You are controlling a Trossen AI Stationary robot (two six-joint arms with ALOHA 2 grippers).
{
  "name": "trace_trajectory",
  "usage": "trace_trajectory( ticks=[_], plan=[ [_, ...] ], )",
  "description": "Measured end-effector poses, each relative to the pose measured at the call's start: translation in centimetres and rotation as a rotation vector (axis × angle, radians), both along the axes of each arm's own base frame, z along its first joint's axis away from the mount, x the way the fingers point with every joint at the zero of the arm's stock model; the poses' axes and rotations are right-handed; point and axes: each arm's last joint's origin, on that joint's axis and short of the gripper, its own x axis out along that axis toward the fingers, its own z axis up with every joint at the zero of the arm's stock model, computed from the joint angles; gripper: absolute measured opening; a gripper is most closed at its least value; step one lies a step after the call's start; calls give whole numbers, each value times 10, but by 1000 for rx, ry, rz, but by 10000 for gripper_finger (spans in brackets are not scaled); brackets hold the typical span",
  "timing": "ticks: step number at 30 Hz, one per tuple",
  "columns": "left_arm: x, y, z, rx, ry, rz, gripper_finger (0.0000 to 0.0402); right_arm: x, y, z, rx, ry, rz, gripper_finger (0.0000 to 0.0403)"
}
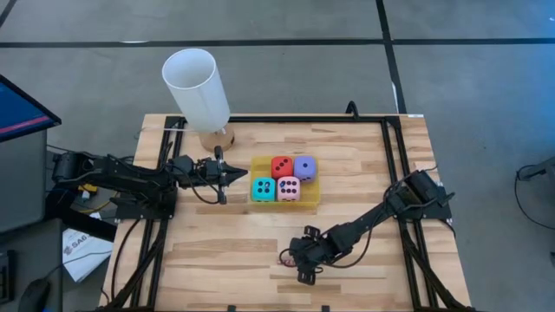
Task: Pick & Place Dice
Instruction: Put the orange dice into the yellow bin
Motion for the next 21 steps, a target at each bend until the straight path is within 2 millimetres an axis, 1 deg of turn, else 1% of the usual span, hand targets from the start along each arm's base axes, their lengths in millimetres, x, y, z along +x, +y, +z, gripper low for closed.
trace_trajectory(
  ticks=[7, 15, 21],
  plan=[
    [0, 0, 0, 0, 0, 0, 0, 1, 0, 0, -19, -13, 31, 199],
    [0, 0, 0, 0, 0, 0, 0, 0, 0, 0, -47, -24, 29, 199],
    [0, 0, 0, 0, 3, 0, 0, 3, 8, -12, -33, -35, 39, 197]
  ],
)
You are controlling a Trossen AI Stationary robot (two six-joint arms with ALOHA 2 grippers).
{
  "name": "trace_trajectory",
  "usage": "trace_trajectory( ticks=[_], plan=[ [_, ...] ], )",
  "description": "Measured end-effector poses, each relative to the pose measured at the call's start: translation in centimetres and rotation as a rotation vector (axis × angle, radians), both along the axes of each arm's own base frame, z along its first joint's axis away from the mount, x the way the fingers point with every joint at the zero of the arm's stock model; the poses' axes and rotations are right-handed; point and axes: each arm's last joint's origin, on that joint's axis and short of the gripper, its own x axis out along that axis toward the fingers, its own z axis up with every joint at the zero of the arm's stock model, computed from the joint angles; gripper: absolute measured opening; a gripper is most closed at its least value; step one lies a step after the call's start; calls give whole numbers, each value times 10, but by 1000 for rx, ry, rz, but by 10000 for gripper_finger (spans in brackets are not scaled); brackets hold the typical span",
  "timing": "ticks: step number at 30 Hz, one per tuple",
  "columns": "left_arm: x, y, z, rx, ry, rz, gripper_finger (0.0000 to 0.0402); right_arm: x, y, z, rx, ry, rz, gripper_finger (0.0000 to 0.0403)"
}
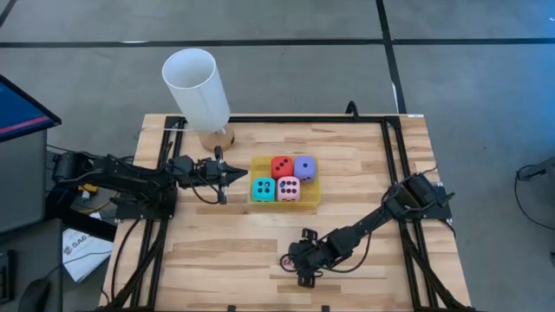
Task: Pick & Place Dice
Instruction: Put the orange dice into the yellow bin
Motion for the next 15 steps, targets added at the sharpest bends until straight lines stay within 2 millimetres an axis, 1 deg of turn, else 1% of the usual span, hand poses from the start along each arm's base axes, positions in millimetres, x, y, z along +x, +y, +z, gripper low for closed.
trace_trajectory(
  ticks=[7, 15],
  plan=[
    [0, 0, -1, -1, 5, 0, 0, -2, 2, 1, -4, 2, 6, 180],
    [0, 0, -1, -1, 5, 0, 0, -2, -1, 0, -1, 18, -21, 136]
  ],
)
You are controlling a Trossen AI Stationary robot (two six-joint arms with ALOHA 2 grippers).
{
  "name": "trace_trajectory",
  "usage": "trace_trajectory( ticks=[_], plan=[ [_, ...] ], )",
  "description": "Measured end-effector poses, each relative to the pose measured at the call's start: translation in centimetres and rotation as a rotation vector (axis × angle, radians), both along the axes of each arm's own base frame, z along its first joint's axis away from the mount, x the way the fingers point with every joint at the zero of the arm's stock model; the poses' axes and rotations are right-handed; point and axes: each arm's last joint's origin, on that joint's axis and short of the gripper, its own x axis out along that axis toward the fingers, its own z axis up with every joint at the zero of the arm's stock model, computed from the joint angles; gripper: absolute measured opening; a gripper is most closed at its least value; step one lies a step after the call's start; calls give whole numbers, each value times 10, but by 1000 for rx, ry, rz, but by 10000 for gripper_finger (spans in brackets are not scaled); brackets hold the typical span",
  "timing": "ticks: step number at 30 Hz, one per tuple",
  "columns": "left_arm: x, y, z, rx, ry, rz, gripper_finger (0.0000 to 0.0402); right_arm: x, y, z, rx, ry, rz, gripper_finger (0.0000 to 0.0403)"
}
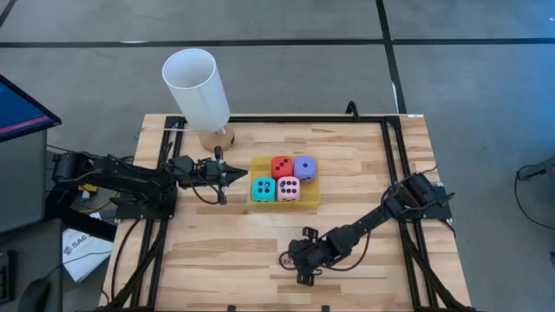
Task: Pick & Place Dice
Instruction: Put the orange dice into the yellow bin
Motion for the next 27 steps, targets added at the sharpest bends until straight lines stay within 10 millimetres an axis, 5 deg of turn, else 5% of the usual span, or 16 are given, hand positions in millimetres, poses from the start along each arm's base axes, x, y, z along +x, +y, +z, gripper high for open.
trace_trajectory(
  ticks=[15, 27],
  plan=[
    [0, 0, 0, 0, 0, 0, 0, -1, -2, 4, 17, 21, 4, 64],
    [0, 0, 0, 0, 0, 0, 0, 0, -21, 48, -121, 145, 2, 57]
  ],
)
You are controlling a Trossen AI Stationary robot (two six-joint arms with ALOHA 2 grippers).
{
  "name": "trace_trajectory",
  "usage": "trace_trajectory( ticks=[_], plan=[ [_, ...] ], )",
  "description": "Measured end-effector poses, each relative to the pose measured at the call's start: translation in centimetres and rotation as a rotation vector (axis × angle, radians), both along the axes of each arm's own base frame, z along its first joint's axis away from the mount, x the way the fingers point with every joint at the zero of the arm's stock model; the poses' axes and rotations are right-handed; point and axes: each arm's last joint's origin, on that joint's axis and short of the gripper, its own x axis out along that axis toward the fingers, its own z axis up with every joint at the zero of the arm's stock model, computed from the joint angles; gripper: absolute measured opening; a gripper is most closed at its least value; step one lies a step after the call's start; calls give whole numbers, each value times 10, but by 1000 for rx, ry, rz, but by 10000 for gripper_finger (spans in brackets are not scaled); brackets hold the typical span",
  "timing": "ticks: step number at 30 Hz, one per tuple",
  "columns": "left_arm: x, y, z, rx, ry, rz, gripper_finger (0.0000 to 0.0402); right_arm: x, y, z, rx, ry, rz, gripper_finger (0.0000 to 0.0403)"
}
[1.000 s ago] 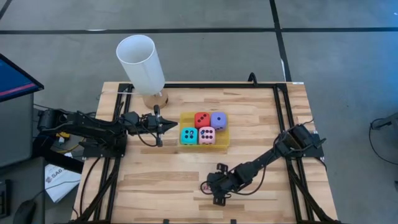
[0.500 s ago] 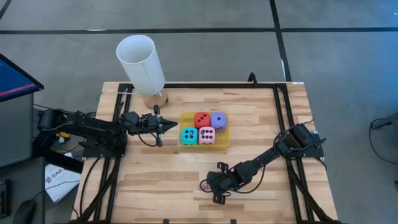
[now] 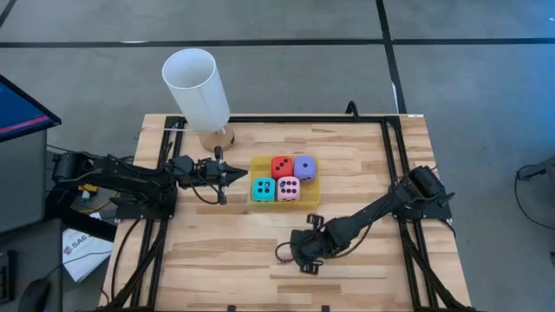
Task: Pick & Place Dice
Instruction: Put the orange dice into the yellow bin
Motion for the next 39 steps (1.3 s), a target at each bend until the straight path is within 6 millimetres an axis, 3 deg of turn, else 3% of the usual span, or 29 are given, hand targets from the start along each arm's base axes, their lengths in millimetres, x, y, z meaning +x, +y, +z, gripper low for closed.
trace_trajectory(
  ticks=[17, 20, 28, 35, 39],
  plan=[
    [0, 0, 2, 2, -15, 0, 0, -30, -67, 101, -276, -150, -9, 56],
    [0, 0, 2, 2, -14, 0, 0, -30, -80, 100, -301, -145, 4, 56],
    [0, 0, 2, 2, -20, 0, 0, -21, -111, 71, -398, -134, 98, 56],
    [0, 0, 4, 4, -38, 0, 0, -13, -149, 70, -496, -90, 215, 56],
    [0, 0, 4, 4, -36, 0, 0, -11, -174, 70, -439, -82, 154, 56]
  ],
)
